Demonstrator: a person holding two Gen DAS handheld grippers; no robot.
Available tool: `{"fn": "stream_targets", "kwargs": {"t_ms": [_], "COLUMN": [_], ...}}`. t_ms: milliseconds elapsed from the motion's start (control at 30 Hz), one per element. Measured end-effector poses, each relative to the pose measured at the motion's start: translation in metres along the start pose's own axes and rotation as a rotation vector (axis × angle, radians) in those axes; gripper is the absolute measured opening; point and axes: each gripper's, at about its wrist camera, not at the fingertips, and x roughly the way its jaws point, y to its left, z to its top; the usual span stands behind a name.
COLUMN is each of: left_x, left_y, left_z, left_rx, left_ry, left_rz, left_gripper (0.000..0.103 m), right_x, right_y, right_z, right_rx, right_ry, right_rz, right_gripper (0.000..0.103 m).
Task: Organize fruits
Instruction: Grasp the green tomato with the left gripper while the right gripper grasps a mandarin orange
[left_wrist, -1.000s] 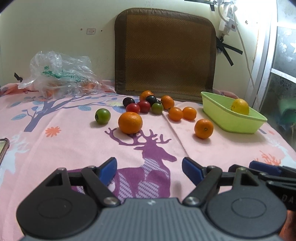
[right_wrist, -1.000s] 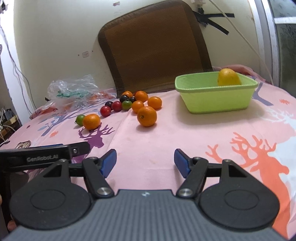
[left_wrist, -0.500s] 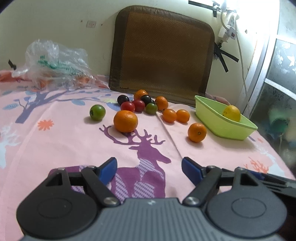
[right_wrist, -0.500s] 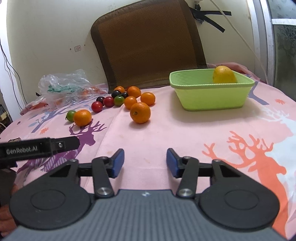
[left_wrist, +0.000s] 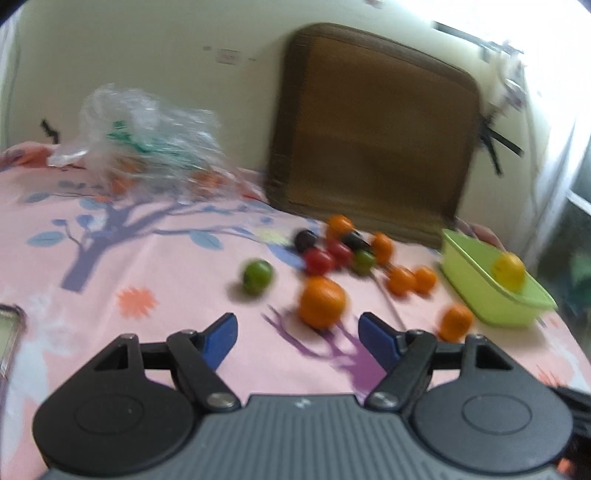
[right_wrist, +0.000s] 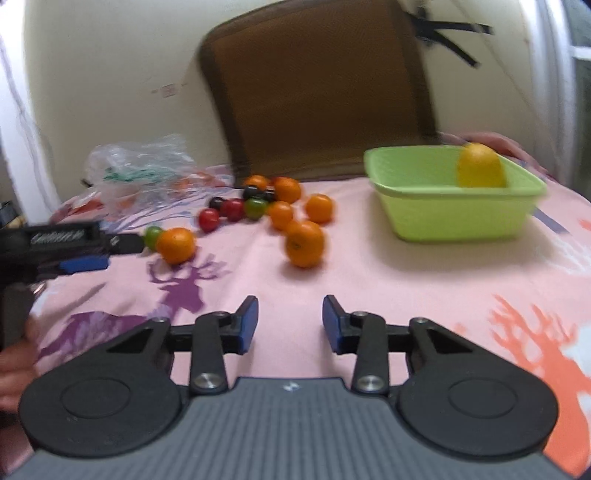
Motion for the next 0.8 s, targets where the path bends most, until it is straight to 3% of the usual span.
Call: {"fn": "stream_targets", "kwargs": {"t_ms": [100, 200, 367, 500, 567, 633, 800], "left_x": [0.014, 0.025, 0.046, 0.063, 0.069, 0.070, 0.059], "left_y": [0.024, 0.038, 0.033, 0.033, 0.032, 0.029, 0.021], "left_z": [0.021, 0.040, 0.050, 0.045, 0.041, 0.039, 0.030], "left_rx": [-0.078, -0.132, -0.110, -0.108, -0.091, -0.055, -0.050], "left_ry": [0.037, 0.040, 0.059, 0.098, 0.108, 0.096, 0.110], "left_rz": [-0.005, -0.035, -0.030, -0.013, -0.002, 0.019, -0.021], "left_gripper": [0.066, 0.066, 0.064, 0.046, 0.038, 0.030, 0.029], "right_x": [0.016, 0.043, 0.082, 0.103, 0.107, 0.107, 0.083], "right_y": [0.018, 0.033, 0.052, 0.063, 0.067, 0.069, 0.067], "right_z": [0.014, 0.030, 0.047, 0.052, 0.053, 0.053, 0.042], "right_rx": [-0.080, -0.162, -0.234, -0.282, -0.298, -0.301, -0.308], "right_ry": [0.018, 0.035, 0.074, 0.082, 0.084, 0.094, 0.102], "right_rz": [0.072, 0.124, 0.187, 0.203, 0.211, 0.230, 0.229], "right_gripper": [0.041, 0.041, 0.042, 0.047, 0.049, 0.042, 0.041]}}
